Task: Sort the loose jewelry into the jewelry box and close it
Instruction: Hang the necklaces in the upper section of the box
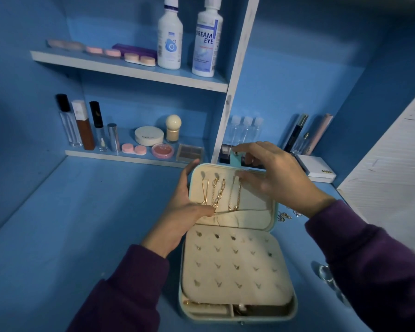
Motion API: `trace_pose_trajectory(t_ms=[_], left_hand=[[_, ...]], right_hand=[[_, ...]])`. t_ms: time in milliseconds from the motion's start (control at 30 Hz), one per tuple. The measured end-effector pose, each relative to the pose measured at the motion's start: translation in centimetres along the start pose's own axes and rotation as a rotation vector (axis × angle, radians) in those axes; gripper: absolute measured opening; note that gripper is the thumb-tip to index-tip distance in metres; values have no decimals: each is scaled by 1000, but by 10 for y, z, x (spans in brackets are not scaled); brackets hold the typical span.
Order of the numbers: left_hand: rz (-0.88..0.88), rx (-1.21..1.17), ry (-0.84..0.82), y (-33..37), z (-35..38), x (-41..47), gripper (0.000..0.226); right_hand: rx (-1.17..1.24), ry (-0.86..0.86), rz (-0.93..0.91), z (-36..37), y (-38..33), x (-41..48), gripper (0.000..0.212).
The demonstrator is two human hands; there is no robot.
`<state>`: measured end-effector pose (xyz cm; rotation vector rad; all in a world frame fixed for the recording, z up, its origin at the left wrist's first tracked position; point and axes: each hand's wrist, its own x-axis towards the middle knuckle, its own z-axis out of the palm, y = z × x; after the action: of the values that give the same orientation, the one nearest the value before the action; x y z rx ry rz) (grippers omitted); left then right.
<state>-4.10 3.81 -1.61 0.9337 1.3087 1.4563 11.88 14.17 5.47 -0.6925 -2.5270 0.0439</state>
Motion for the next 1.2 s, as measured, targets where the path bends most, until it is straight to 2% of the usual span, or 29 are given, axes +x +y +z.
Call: trace_pose_trajectory(t_ms=[200,300,400,500,600,633,800,967,1100,1200], left_hand=[[4,4,3,-1,0,0,97],[21,-7,0,-1,0,0,95],[21,11,-4,-1,0,0,90],[10,-25,2,-2,-1,0,71],[-4,-171,4,-1,-1,0,36],[-2,-193,-2,0,-1,0,33],[3,-207,-15,-1,-1,1,31],[6,-200,-21,-3,-2,2,30],[10,-188,-15,-5,-3,3,34],[12,-190,-13,-6,-4,3,33]], right_hand=[[36,158,43,4,0,-19,28],[84,63,52,9,-2,-37,27],[62,-91,75,17,-1,-52,14],[34,-144,91,24,-2,-60,12],[60,-107,79,29,-4,-63,9],[104,-92,84,29,-4,-64,9],[283,-88,60,27,-3,-67,12],[314,-76,50,28,-2,-69,8],[334,-77,55,29,-2,-70,15],[356,-78,68,30,-2,-70,11]])
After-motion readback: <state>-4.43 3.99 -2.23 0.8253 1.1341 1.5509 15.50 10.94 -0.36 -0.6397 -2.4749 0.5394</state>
